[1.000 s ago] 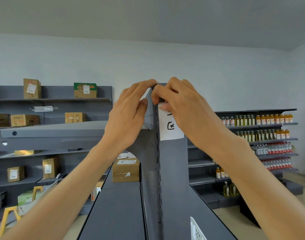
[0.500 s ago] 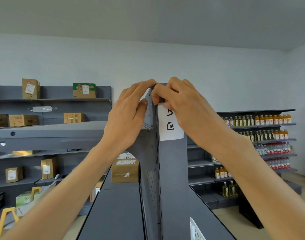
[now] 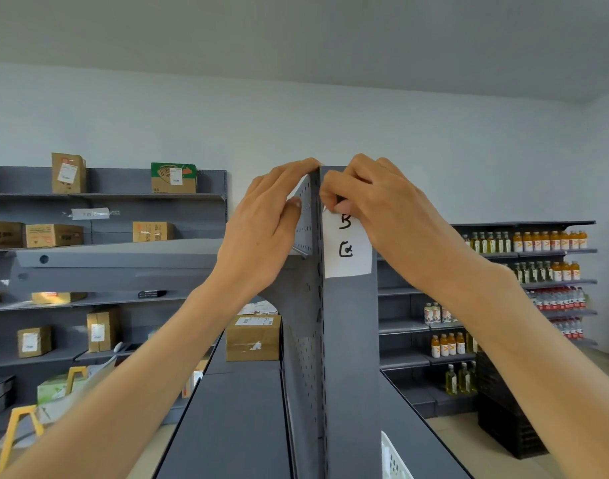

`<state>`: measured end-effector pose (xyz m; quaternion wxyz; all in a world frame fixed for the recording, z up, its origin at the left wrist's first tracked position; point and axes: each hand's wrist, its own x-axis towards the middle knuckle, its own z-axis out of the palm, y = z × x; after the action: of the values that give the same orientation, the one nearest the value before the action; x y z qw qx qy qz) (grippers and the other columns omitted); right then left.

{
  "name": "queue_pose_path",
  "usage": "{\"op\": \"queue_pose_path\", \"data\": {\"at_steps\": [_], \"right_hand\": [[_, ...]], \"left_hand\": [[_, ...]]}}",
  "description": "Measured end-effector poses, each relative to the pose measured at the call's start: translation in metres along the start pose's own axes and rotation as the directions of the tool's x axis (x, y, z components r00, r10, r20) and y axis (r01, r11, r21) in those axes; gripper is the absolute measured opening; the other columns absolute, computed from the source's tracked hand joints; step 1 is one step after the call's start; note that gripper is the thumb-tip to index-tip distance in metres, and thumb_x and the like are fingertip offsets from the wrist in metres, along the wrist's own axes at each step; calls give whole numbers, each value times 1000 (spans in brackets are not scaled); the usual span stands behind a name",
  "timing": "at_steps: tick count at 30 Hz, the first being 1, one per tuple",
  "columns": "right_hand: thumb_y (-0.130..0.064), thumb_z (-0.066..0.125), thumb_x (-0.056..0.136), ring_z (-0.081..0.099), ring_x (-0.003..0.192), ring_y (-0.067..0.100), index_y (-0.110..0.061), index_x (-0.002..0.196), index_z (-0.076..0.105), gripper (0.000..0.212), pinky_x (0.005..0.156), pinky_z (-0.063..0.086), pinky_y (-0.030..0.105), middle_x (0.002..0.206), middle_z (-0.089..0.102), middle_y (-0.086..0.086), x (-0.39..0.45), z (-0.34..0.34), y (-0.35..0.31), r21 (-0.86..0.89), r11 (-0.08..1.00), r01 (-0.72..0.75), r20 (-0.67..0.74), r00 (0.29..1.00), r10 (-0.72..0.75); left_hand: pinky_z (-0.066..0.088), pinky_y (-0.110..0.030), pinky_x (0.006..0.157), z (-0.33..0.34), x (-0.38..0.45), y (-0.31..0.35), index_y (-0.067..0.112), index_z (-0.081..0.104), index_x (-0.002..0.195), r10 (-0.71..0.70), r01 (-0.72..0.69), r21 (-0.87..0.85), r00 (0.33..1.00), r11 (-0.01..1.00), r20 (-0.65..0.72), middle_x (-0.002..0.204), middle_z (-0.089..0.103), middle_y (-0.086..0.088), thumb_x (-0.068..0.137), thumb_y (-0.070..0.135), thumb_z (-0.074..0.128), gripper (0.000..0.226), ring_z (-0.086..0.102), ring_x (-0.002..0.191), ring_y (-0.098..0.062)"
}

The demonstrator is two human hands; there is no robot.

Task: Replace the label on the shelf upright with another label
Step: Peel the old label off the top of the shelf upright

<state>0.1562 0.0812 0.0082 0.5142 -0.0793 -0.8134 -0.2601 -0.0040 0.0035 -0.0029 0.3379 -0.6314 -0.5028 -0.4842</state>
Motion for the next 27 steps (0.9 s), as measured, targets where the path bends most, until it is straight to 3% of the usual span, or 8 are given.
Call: {"op": "queue_pose_path", "data": {"at_steps": [4, 6, 8, 12, 18, 21, 24, 27], "right_hand": [[4, 62, 93, 40, 78, 10, -25, 106, 45, 36, 60, 45, 19, 88, 49, -2, 3, -4, 0, 53, 999, 1, 1, 1000, -1], [3, 65, 91, 41, 80, 12, -20, 109, 53, 32, 62, 51, 28, 91, 52, 2, 2, -2, -1, 58, 998, -1, -14, 1000, 2], [3, 68, 90, 36, 82, 10, -17, 105, 59, 27, 61, 49, 28, 91, 50, 0, 1, 1, -1, 62, 998, -15, -31, 999, 17], [0, 71, 88, 33, 81, 7, -17, 98, 60, 23, 61, 43, 23, 88, 43, -5, 1, 5, -2, 56, 998, -9, -72, 997, 13], [-7, 70, 90, 48, 84, 13, -16, 89, 58, 15, 60, 56, 36, 91, 53, 1, 7, 5, -10, 19, 1000, 2, -105, 995, 0], [-7, 65, 93, 52, 88, 17, -15, 92, 57, 12, 59, 57, 37, 95, 53, 3, 6, 6, -9, -9, 1000, 25, -97, 995, -26], [-6, 64, 95, 39, 83, 10, -16, 93, 53, 15, 55, 54, 35, 93, 52, -1, -1, 4, -3, -1, 999, 40, -114, 993, -40], [-4, 61, 95, 36, 77, 9, -13, 89, 54, 13, 53, 48, 32, 82, 48, -6, -8, -1, -2, 28, 998, 55, -130, 990, -51]], "left_hand": [[29, -7, 97, 0, 0, 1, 26, 46, 139, 6, -6, -3, 1000, 1000, -6, 140, 52, 9, 95, 2, 40, 50, 44, 129, -9], [26, -2, 95, 0, 0, 0, 27, 47, 138, 9, -9, 0, 1000, 1000, -5, 140, 52, 9, 95, 2, 40, 50, 43, 128, -9], [25, 0, 94, 0, 0, -1, 28, 47, 138, 4, -4, 7, 1000, 1000, 2, 140, 52, 10, 96, 2, 40, 50, 42, 128, -8], [26, -3, 96, 0, -1, 0, 28, 47, 139, 0, 0, 8, 1000, 1000, -1, 141, 52, 9, 96, 2, 40, 50, 42, 129, -8], [35, -20, 99, 1, -1, 0, 25, 46, 140, -1, 2, 5, 1000, 1000, -18, 141, 52, 8, 97, 3, 40, 49, 44, 130, -11], [31, -12, 99, 1, -1, 0, 25, 46, 140, 0, 0, 25, 1000, 1000, -25, 142, 52, 8, 97, 3, 40, 48, 42, 131, -10], [24, -2, 95, 1, -2, 0, 25, 46, 140, 12, -11, 56, 1000, 998, -27, 142, 51, 7, 96, 2, 40, 50, 42, 130, -10], [30, -10, 98, 1, -1, 0, 25, 45, 141, 11, -8, 67, 999, 998, -31, 143, 51, 7, 96, 3, 40, 51, 42, 130, -10]]}}
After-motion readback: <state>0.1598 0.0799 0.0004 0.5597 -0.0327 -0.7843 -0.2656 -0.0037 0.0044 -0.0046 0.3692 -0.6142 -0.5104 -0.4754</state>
